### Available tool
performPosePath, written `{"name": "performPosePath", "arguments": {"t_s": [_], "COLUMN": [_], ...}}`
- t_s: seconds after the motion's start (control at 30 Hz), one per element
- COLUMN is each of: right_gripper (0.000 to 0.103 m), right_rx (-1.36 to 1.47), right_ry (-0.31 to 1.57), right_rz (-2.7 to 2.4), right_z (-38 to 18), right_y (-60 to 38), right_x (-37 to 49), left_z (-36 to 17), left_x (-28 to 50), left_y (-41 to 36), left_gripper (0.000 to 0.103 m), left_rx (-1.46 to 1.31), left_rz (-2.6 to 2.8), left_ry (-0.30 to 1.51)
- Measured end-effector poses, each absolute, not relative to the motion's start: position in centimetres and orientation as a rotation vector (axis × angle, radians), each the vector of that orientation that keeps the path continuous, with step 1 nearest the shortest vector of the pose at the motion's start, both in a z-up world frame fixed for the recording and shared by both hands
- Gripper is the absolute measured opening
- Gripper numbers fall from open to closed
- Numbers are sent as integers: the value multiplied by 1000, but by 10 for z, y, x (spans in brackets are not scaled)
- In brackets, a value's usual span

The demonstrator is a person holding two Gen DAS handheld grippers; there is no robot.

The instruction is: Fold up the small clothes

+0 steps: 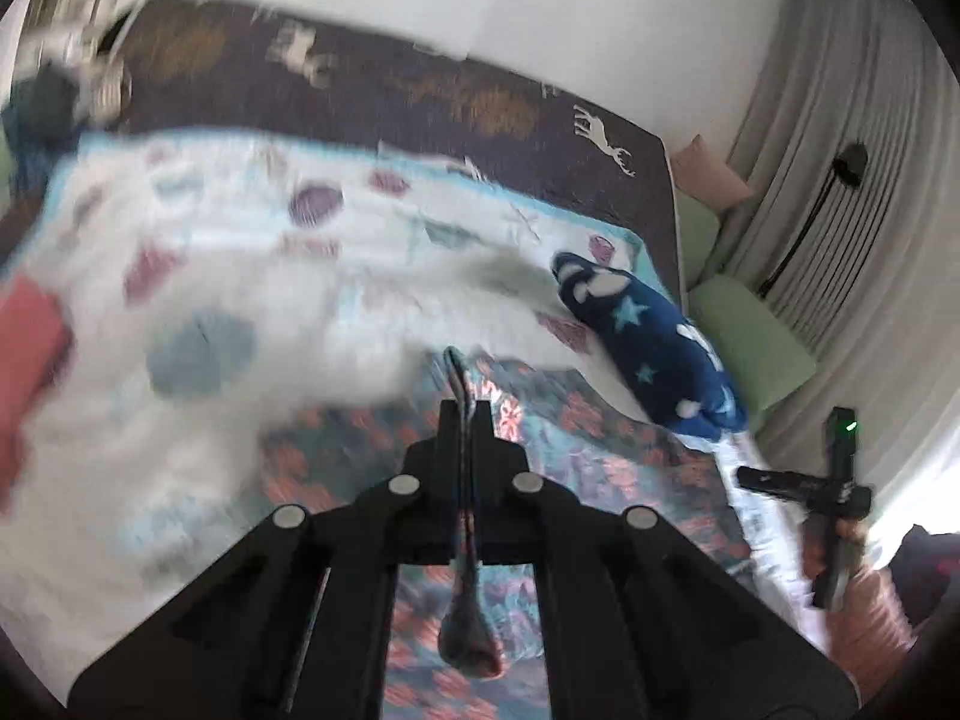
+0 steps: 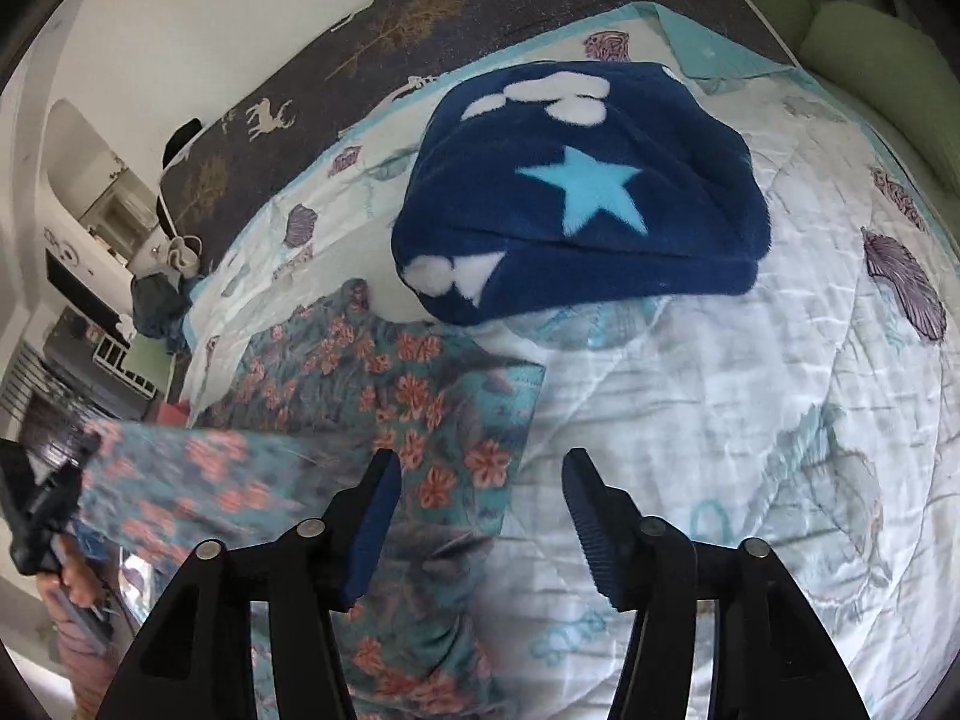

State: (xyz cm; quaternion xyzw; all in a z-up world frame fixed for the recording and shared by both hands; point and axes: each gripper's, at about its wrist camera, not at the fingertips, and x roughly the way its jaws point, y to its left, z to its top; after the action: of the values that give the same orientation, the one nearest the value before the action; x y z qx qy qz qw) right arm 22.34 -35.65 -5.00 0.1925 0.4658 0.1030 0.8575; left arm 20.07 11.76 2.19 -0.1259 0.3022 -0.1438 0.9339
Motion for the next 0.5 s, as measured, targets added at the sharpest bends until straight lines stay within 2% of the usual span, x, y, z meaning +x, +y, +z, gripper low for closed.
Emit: {"name": "performPosePath", "arguments": {"t_s": [0.1,0.27,0.4,0.43,0.47,0.5], "right_gripper": [62,63,63,63,56,2], "right_rx": [433,515,560,575,583,583], "right_ry": [990,1026,1060,1065,1063,1044], "right_rz": [222,265,318,327,334,339], "right_z": [-55,-69,-76,-78,-79,-77], "right_y": [-357,-360,-354,-351,-350,-348], "right_x": [230,239,252,256,260,262], "left_z": [0,-78,-93,-90,-86,-82], "left_x": [216,227,220,218,216,215], "left_y": [126,146,149,150,150,149], "left_gripper": [4,7,21,29,39,43], "left_rx": [-183,-308,-385,-390,-388,-375], "left_rz": [-189,-171,-185,-190,-189,-178], "left_ry": [689,916,936,931,923,913]}}
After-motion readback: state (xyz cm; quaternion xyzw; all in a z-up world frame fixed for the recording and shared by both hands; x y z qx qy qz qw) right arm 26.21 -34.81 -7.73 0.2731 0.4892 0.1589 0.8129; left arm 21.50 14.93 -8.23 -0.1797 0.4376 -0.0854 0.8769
